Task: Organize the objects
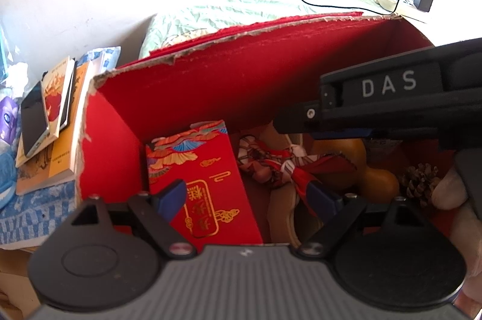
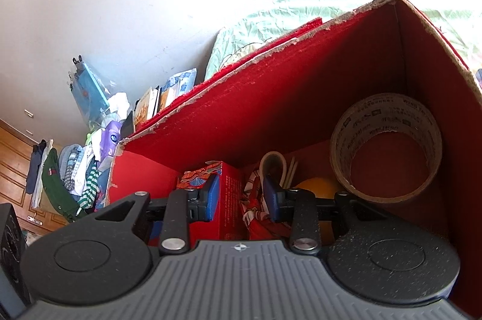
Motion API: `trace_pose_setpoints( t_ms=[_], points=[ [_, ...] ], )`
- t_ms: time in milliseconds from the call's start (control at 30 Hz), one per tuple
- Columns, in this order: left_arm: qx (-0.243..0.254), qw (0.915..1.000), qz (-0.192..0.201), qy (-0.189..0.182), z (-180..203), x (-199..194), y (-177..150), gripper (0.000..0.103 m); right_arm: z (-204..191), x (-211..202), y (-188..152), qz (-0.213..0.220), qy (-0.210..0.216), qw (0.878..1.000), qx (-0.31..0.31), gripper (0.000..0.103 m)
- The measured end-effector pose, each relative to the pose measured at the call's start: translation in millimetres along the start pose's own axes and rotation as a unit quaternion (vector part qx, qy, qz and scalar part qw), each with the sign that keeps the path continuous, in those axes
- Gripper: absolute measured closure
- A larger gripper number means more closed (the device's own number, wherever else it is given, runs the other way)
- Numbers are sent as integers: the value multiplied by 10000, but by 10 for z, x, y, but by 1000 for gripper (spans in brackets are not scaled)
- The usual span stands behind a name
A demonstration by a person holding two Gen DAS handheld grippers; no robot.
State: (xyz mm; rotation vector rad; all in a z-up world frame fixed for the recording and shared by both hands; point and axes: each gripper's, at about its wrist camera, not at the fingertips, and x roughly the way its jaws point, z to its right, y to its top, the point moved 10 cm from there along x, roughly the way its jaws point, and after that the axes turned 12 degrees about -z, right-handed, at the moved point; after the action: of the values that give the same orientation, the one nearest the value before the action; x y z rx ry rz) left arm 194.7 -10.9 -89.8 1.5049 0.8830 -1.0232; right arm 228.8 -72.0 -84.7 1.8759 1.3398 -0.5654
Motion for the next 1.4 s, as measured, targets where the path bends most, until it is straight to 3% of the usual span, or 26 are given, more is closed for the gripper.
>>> trace_pose_setpoints(
  t_ms=[633,767,867,1000,1067,1133,1200,1400],
  points=[
    [-124,9998,153,35,-34,-14,15,17,-95,-127,-4,443,211,9978,-442,66],
    [-345,9988,213,291,-32,-127,-8,19,-221,-373,-51,893,-111,9910,-996,66],
    [-577,9961,507,439,-4,-405,-56,12,-317,-695,-84,1340,-269,9798,-1460,66],
    [-815,9930,611,603,31,-706,-182,12,-276,-1099,-183,1853,-574,9695,-1495,64],
    [-954,9913,613,668,38,-808,-254,12,-252,-1218,-276,1935,-716,9656,-1585,60],
    [-1070,9899,598,716,58,-903,-364,12,-249,-1262,-381,1861,-771,9646,-1700,44],
    [-1140,9889,596,746,90,-981,-476,12,-244,-1310,-493,1803,-814,9648,-1732,38],
    [-1203,9881,468,839,204,-1057,-805,12,-180,-1444,-740,1722,-864,9671,-1660,30]
  ],
)
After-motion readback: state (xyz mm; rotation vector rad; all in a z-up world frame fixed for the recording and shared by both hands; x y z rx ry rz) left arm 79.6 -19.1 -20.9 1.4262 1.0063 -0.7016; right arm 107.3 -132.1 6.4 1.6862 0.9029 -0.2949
